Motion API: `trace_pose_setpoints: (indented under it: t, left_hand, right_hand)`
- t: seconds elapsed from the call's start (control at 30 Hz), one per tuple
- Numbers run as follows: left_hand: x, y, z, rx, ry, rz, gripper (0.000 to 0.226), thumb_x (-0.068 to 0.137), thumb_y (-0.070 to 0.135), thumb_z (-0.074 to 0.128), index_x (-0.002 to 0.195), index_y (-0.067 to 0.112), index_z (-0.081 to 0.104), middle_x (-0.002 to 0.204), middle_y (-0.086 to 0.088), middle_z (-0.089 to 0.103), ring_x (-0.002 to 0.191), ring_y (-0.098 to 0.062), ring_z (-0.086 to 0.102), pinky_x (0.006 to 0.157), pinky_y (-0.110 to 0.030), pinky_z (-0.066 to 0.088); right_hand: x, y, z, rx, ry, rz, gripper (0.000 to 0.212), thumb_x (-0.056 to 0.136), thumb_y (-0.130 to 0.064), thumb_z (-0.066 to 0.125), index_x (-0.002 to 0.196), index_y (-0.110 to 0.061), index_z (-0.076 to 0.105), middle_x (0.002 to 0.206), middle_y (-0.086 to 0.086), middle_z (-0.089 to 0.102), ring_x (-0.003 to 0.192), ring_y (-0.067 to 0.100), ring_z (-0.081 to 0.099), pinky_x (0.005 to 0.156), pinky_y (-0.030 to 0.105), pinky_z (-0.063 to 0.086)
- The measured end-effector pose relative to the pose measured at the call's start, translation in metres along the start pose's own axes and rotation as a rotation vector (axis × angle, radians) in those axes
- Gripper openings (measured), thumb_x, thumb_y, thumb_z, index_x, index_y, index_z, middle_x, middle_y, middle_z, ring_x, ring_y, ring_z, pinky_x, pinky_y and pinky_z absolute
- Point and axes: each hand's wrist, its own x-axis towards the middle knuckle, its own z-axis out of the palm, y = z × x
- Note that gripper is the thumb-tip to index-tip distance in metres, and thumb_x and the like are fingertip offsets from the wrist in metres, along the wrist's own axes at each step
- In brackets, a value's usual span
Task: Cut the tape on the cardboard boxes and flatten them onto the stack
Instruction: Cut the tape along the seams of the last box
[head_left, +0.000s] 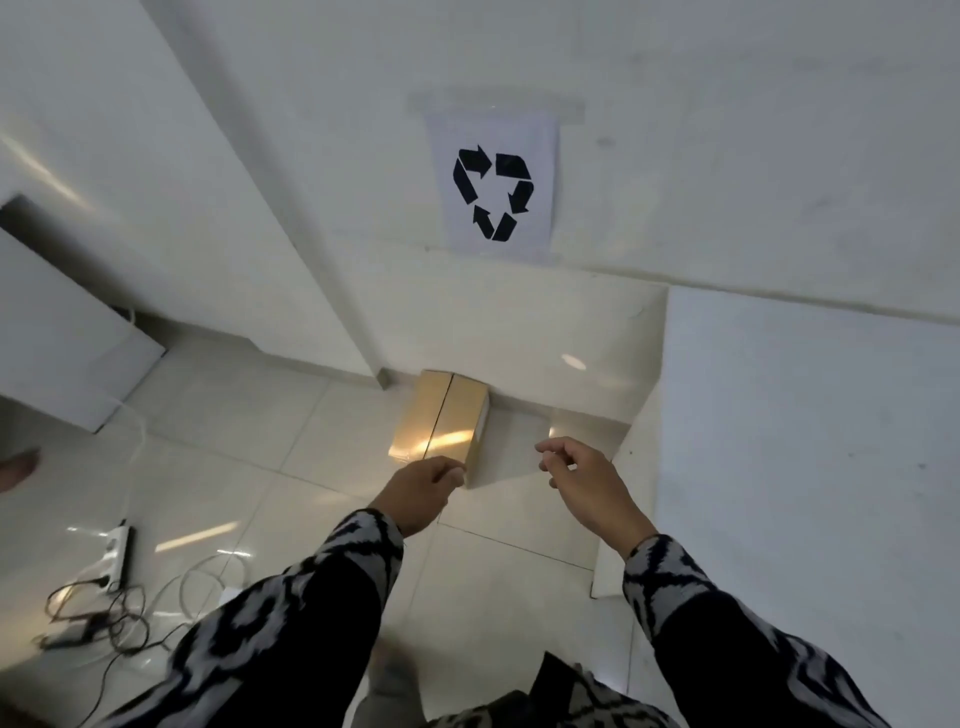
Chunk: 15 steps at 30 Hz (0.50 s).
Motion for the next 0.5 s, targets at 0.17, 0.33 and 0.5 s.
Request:
trace_pose_setpoints:
  t: [0.17, 0.33, 0.5]
  left_hand:
    - [0.083, -0.063, -0.094, 0.019, -0.068, 0.047, 0.021, 0.102, 0.032, 0.045, 0.113, 0.028, 0.062, 0.118, 0.005, 0.065, 0.102, -0.018, 0.065, 0.099, -0.036, 0.047]
    - [0.163, -0.111, -0.163, 0.024, -0.191, 0.021, 0.016, 0.101, 0.031, 0.046, 0.108, 0.031, 0.061, 0.121, 0.005, 0.065, 0.111, -0.021, 0.061, 0.103, -0.038, 0.044]
    - [0.253, -0.152, -0.185, -0.030, -0.224, -0.052, 0.024, 0.103, 0.033, 0.040, 0.109, 0.027, 0.062, 0.107, 0.009, 0.069, 0.101, -0.019, 0.065, 0.088, -0.029, 0.045]
  right_hand:
    - [0.069, -0.029, 0.072, -0.039, 0.048, 0.108, 0.020, 0.101, -0.030, 0.046, 0.112, -0.034, 0.063, 0.102, -0.012, 0.066, 0.098, 0.011, 0.063, 0.071, 0.019, 0.042]
    - [0.126, -0.051, 0.126, -0.065, 0.100, 0.262, 0.018, 0.101, -0.029, 0.047, 0.111, -0.034, 0.061, 0.102, -0.012, 0.065, 0.099, 0.012, 0.063, 0.073, 0.020, 0.042]
    - [0.207, -0.037, 0.177, -0.068, 0.095, 0.388, 0.016, 0.099, -0.029, 0.048, 0.108, -0.033, 0.061, 0.101, -0.007, 0.067, 0.093, 0.015, 0.065, 0.069, 0.021, 0.044]
